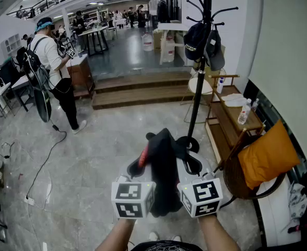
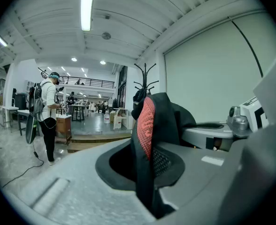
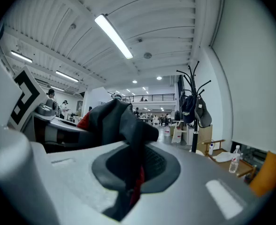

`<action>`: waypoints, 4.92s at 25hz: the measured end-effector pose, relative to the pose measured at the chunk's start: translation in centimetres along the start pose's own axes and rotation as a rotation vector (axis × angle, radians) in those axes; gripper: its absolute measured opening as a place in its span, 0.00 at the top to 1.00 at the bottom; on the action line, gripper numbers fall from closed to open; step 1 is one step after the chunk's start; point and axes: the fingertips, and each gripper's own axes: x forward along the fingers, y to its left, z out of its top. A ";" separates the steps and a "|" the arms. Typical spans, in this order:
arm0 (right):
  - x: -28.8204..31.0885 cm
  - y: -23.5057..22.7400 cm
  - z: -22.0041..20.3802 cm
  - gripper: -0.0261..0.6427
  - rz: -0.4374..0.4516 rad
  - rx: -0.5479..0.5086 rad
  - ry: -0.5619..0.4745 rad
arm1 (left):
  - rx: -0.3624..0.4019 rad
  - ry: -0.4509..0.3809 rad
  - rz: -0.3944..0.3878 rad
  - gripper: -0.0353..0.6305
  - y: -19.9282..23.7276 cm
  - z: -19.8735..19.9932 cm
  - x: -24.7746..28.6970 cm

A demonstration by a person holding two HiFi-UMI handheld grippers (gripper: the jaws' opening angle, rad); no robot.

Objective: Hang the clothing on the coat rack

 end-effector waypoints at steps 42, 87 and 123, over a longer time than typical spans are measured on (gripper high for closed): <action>10.6 -7.3 0.3 0.93 -0.015 0.031 -0.027 | -0.001 -0.013 -0.041 0.90 2.2 2.5 12.8; 18.5 -29.3 -1.9 0.93 -0.047 0.077 -0.016 | 0.016 0.046 -0.084 0.90 -7.2 4.5 34.2; 31.1 -33.8 -1.0 0.93 -0.371 0.081 0.031 | 0.036 0.059 -0.401 0.90 -0.3 7.5 49.3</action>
